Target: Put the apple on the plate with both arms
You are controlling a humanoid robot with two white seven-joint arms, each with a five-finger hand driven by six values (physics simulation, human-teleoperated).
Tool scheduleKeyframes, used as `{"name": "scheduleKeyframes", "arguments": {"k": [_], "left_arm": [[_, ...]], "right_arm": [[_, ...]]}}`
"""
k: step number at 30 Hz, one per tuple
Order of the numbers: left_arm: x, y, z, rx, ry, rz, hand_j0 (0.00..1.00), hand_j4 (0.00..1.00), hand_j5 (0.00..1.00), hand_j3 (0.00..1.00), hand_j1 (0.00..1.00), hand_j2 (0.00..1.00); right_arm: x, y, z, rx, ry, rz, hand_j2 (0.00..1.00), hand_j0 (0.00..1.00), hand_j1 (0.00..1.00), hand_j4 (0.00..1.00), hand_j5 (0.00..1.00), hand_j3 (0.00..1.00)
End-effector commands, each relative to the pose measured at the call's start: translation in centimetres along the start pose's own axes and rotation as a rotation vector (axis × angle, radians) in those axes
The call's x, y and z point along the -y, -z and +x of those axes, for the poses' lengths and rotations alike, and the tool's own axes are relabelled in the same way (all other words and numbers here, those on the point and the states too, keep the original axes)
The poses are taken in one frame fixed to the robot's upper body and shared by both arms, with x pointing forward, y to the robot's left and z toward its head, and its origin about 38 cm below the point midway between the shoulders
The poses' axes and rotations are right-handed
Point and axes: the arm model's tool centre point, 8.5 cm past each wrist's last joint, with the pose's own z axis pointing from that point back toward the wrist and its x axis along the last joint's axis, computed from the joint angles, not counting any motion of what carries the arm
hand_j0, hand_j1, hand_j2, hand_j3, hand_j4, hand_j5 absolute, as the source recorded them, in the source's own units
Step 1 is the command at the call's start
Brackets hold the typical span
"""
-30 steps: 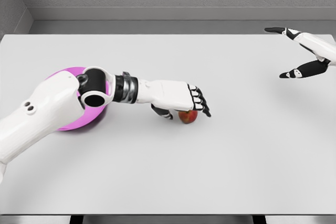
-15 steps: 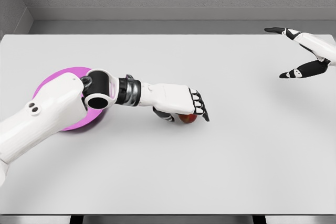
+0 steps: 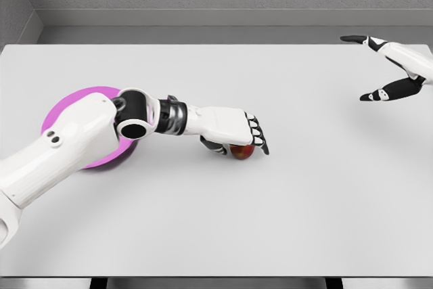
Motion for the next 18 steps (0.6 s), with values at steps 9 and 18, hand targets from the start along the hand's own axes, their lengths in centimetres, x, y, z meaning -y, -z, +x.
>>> {"name": "scheduleKeyframes", "arguments": {"k": [9, 18], "left_arm": [[0.32, 0.07, -0.40, -0.014, -0.007, -0.010, 0.84, 0.84, 0.84, 0.84, 0.84, 0.84], [0.47, 0.65, -0.49, -0.017, -0.004, -0.019, 0.84, 0.84, 0.84, 0.84, 0.84, 0.84]], "right_arm": [[0.10, -0.05, 0.01, 0.001, 0.006, -0.005, 1.00, 1.00, 1.00, 1.00, 1.00, 1.00], [0.17, -0.03, 0.04, 0.002, 0.005, -0.006, 1.00, 1.00, 1.00, 1.00, 1.00, 1.00]]}}
